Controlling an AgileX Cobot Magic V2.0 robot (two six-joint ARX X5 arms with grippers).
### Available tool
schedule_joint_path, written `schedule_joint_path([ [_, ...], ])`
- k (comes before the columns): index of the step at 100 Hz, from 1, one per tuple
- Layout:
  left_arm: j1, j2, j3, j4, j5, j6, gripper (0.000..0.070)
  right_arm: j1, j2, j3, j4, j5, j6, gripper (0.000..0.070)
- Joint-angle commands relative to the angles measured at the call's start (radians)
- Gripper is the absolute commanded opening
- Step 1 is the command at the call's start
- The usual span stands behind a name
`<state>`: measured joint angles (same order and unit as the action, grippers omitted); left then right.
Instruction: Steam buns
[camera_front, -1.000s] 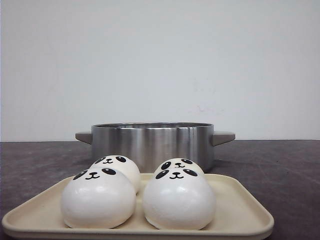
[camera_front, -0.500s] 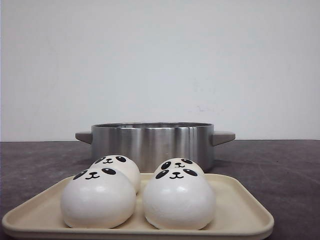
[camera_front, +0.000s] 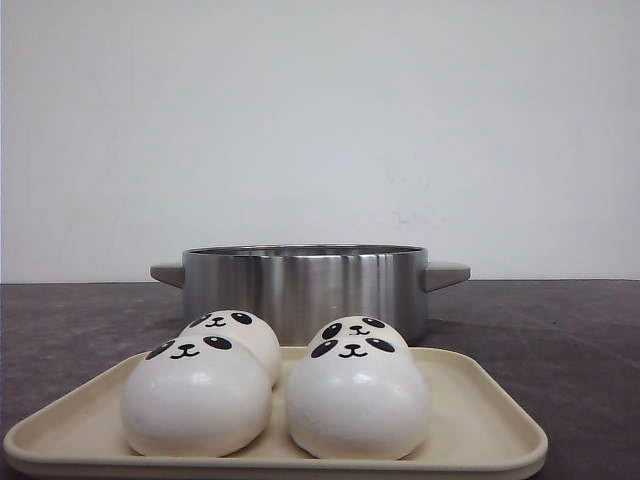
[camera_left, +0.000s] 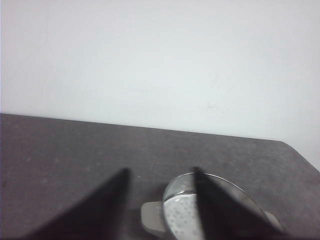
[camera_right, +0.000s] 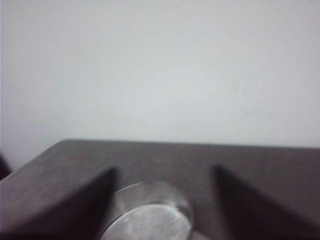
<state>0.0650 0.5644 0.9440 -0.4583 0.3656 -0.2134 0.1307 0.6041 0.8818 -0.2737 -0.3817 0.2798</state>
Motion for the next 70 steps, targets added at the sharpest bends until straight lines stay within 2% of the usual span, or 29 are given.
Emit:
schedule_joint_path([
  [1,-0.019,0.003,0.011,-0.006,-0.002,0.019,0.0443,0.013,0.021,0.026,0.001,-0.04,0.041,0.067],
  [14,-0.075,0.004,0.011,-0.05,-0.002,0.027,0.0443,0.058,0.045,0.035,0.001,-0.048,0.05,0.0669],
  [22,-0.109,0.014,0.011,-0.082,-0.002,0.052,0.0444,0.107,0.07,0.035,-0.012,-0.027,0.05,0.0669],
  [32,-0.146,0.027,0.011,-0.113,-0.002,0.075,0.0454,0.207,0.119,0.035,-0.046,0.05,0.05,0.0669],
  [36,-0.159,0.031,0.011,-0.124,-0.002,0.074,0.0479,0.259,0.146,0.036,-0.065,0.087,0.051,0.0667],
  [47,-0.185,0.04,0.011,-0.141,-0.002,0.074,0.0483,0.422,0.248,0.061,-0.166,0.194,0.074,0.0618],
  [56,-0.205,0.042,0.011,-0.151,-0.002,0.074,0.0483,0.537,0.36,0.106,-0.278,0.272,0.136,0.0615],
  [70,-0.231,0.041,0.011,-0.155,-0.003,0.072,0.0483,0.636,0.543,0.19,-0.41,0.28,0.2,0.0615],
])
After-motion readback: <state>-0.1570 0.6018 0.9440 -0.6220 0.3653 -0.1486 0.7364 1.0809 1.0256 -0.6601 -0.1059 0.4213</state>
